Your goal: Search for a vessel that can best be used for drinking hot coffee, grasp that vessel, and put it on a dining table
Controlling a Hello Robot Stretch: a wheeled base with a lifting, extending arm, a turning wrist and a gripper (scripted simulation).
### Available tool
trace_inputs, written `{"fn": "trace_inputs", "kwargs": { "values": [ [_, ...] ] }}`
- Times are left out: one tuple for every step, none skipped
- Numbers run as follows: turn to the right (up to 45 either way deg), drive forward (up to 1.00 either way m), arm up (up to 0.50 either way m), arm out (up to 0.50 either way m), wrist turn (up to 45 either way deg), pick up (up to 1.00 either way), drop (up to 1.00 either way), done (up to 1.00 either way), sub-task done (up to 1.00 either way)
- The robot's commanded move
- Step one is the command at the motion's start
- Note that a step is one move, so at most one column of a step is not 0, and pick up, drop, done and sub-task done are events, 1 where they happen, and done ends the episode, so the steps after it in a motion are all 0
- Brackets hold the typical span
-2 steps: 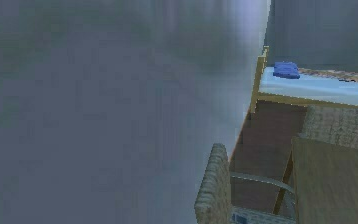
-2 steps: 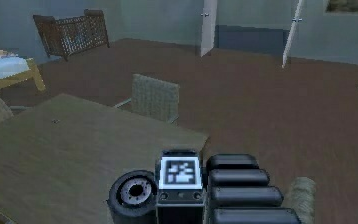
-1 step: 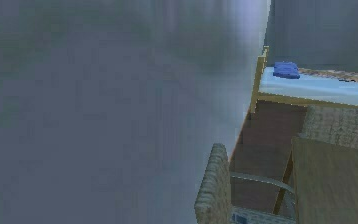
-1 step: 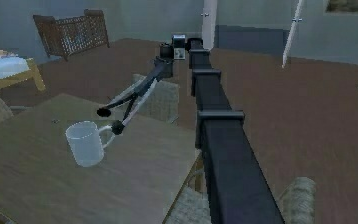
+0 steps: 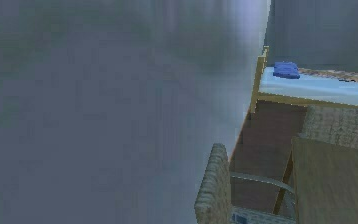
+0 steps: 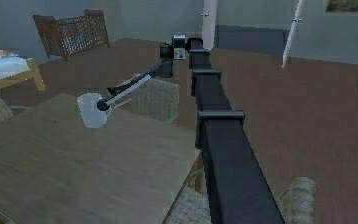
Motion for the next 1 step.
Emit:
{"fn": "trace_inputs", "kwargs": {
  "values": [
    [0.0, 0.0, -0.04, 0.0, 0.0, 0.0, 0.0, 0.0, 0.0]
  ]
}}
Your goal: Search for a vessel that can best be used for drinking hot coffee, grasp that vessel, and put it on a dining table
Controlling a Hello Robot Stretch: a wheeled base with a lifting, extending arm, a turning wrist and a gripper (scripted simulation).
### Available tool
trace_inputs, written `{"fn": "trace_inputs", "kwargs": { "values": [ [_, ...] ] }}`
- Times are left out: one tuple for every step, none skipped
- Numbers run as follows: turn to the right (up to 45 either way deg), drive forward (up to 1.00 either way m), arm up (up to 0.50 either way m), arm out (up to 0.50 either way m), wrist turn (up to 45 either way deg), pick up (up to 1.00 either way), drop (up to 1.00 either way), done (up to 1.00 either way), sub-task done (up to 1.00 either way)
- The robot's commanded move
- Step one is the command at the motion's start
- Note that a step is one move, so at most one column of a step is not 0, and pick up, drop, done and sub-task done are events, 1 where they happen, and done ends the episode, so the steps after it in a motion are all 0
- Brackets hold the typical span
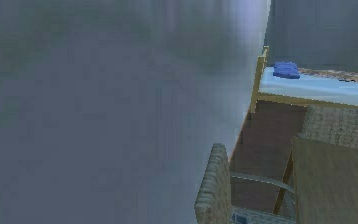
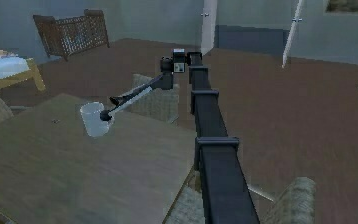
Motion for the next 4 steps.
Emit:
{"fn": "trace_inputs", "kwargs": {
  "values": [
    [0.0, 0.0, -0.32, 0.0, 0.0, 0.0, 0.0, 0.0, 0.0],
    [0.0, 0.0, 0.0, 0.0, 0.0, 0.0, 1.0, 0.0, 0.0],
    [0.0, 0.0, 0.04, 0.0, 0.0, 0.0, 0.0, 0.0, 0.0],
    [0.0, 0.0, 0.0, -0.08, 0.0, 0.0, 0.0, 0.0, 0.0]
  ]
}}
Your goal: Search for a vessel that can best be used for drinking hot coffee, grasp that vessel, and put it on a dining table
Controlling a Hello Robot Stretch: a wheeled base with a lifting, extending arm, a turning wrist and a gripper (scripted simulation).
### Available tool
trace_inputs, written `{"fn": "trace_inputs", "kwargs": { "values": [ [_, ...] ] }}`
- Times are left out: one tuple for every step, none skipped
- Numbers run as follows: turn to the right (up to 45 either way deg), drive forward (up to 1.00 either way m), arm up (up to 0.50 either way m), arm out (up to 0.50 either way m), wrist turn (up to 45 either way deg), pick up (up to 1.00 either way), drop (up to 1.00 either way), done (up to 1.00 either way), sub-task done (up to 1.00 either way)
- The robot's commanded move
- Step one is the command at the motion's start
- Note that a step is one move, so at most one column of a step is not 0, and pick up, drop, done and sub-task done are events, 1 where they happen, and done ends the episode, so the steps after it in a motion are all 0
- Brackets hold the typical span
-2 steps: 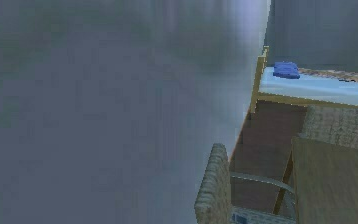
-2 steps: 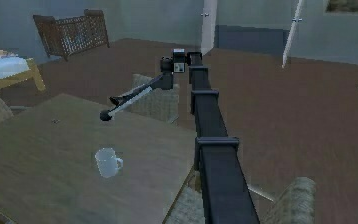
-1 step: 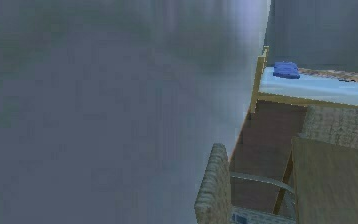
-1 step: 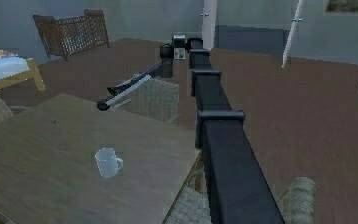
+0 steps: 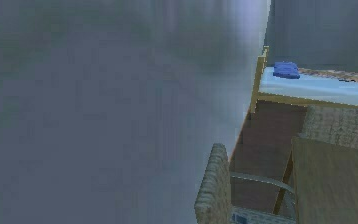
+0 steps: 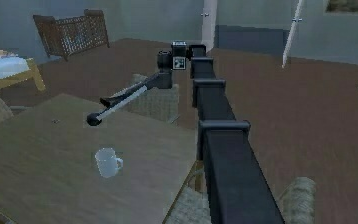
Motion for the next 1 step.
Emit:
{"fn": "trace_inputs", "kwargs": {
  "values": [
    [0.0, 0.0, 0.0, 0.0, 0.0, 0.0, 0.0, 1.0, 0.0]
  ]
}}
